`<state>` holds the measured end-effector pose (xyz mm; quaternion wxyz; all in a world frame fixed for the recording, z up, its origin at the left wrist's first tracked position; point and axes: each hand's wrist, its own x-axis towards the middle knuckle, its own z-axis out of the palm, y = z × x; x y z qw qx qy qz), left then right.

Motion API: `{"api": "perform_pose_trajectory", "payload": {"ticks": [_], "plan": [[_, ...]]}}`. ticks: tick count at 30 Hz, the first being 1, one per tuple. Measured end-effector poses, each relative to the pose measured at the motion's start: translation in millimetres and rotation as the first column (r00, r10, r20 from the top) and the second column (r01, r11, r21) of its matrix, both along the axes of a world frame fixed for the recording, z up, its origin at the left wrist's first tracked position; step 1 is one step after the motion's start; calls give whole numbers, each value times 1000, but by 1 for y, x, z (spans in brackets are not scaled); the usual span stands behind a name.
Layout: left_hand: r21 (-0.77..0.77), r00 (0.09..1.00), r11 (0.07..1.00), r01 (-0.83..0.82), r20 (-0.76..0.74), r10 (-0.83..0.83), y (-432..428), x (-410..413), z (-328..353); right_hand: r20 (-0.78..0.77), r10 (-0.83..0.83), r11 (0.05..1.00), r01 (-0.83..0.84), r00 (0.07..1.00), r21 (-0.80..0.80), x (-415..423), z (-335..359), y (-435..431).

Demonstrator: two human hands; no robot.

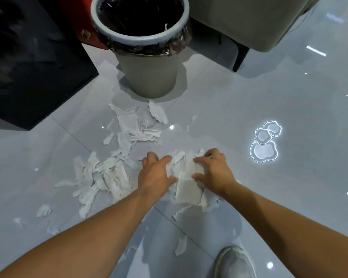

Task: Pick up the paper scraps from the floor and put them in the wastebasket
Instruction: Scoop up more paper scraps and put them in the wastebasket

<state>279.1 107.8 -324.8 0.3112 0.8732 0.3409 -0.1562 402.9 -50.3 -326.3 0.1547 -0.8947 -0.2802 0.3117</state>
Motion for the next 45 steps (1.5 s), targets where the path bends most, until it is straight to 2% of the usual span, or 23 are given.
{"api": "perform_pose_trajectory", "payload": {"ticks": [3,7,11,14,19,23,27,32,34,37,40,43,45], "plan": [[-5,999,999,-36,38,36,-1,4,-4,21,27,999,-28,999,32,-3,-4,3],[-88,987,985,-145,62,151,-2,10,-7,-62,-73,995,77,995,61,-1,-8,5],[-287,944,908,-305,37,329,-2,7,-3,-279,-265,939,312,923,141,2,-2,8],[-434,911,830,-350,47,409,4,4,11,-407,-331,860,450,852,242,6,11,13],[-613,811,691,-382,137,569,32,9,53,-515,-323,754,545,794,367,14,46,40],[-648,770,702,-297,272,577,69,22,107,-538,-212,677,520,816,521,30,105,79],[-607,713,763,-223,432,552,115,52,166,-465,-166,578,468,870,668,63,170,138],[-459,660,842,-283,544,518,182,109,208,-272,-243,507,361,931,783,114,217,228],[-392,677,866,-310,548,491,202,132,215,-219,-284,527,343,933,778,128,224,258],[-311,698,876,-369,530,482,221,161,221,-158,-305,645,326,939,691,145,222,291],[-367,673,844,-392,512,534,224,180,223,-78,-278,739,265,957,619,153,221,298],[-401,663,867,-296,567,488,207,173,225,25,-225,736,154,974,659,148,228,282],[-413,599,876,-251,644,475,199,158,224,84,-212,717,96,974,690,140,230,262]]}}
